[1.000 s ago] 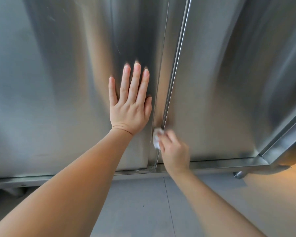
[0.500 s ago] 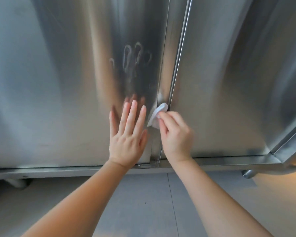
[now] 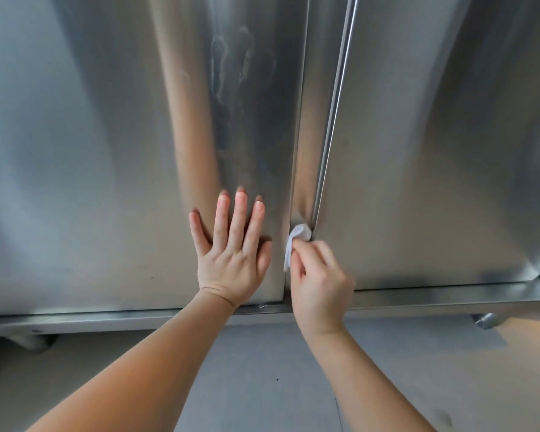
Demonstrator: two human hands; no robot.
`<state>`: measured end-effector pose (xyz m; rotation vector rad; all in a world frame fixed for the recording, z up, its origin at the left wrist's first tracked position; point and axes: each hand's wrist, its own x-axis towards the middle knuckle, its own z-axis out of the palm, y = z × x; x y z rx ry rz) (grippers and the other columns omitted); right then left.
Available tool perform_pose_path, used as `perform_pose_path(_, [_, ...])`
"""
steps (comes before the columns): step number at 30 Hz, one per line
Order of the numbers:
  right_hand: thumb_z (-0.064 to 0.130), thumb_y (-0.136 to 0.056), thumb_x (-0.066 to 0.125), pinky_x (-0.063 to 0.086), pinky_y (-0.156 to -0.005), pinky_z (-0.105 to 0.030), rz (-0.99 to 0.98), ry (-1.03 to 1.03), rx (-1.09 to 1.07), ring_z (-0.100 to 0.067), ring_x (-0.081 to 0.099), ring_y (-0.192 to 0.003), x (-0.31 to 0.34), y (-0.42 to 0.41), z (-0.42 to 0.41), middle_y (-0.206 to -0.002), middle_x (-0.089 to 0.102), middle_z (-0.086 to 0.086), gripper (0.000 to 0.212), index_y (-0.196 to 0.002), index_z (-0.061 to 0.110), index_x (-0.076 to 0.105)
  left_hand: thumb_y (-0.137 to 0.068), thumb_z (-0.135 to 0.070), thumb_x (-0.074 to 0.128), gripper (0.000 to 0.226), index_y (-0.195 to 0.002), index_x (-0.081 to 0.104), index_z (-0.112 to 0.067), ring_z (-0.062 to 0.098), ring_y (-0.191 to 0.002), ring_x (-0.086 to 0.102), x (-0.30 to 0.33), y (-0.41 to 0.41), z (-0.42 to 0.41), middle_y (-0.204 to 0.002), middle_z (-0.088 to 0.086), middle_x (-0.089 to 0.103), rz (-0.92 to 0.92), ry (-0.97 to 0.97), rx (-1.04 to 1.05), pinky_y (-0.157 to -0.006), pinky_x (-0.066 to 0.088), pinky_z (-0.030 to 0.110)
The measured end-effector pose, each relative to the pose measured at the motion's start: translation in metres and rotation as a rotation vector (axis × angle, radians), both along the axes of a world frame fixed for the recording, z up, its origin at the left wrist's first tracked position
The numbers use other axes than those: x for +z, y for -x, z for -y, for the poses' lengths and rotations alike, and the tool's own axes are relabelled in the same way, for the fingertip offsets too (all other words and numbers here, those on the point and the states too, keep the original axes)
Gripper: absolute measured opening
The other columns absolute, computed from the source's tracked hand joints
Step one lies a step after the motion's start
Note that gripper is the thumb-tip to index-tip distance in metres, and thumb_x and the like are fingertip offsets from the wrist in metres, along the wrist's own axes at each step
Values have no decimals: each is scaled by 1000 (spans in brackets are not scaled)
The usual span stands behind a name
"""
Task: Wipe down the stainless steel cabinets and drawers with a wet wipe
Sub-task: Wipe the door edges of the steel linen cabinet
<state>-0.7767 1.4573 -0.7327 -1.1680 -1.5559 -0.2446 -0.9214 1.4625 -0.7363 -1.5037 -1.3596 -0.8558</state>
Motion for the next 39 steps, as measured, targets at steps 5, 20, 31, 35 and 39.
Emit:
perform_pose_path(5, [7, -84, 58, 35, -37, -26, 29, 87, -16, -31, 45, -42, -21, 6, 13, -66, 57, -6, 17, -81, 12, 74, -99, -36, 38, 70, -157, 6, -17, 25, -152, -6, 1, -1, 1, -165, 4, -9, 5, 8, 5, -118, -6, 59])
perform_pose_path(20, [1, -80, 70, 37, -44, -29, 53, 249, 24, -36, 55, -54, 4, 7, 22, -76, 61, -10, 14, -91, 10, 73, -98, -37, 40, 71, -157, 3, -20, 22, -151, -11, 3, -2, 3, -165, 1, -12, 24, 37, 33, -118, -11, 56])
perform_pose_path(31, [14, -92, 57, 37, -47, -29, 111, -202, -16, -22, 51, -53, 43, -24, 8, -87, 67, 0, 20, -102, 17, 74, -100, -37, 36, 63, -155, 12, -19, 21, -151, -10, 4, -3, 5, -164, -1, -16, 26, 31, 30, -119, -10, 55])
perform_pose_path(35, [5, -69, 84, 38, -39, -27, 301, 1, -101, -29, 48, -39, -11, -25, 14, -80, 71, -2, 31, -97, 16, 78, -99, -38, 38, 65, -155, 11, -20, 20, -151, -11, 4, -4, 5, -164, 5, 3, 39, 40, 35, -119, -11, 54])
perform_pose_path(39, [2, -43, 93, 34, -37, -22, 431, 232, -99, -27, 41, -33, -49, -25, 27, -65, 62, -2, 45, -83, 18, 78, -99, -38, 38, 65, -155, 12, -20, 20, -151, -11, 4, -2, 5, -158, 8, 17, 43, 45, 35, -119, -11, 54])
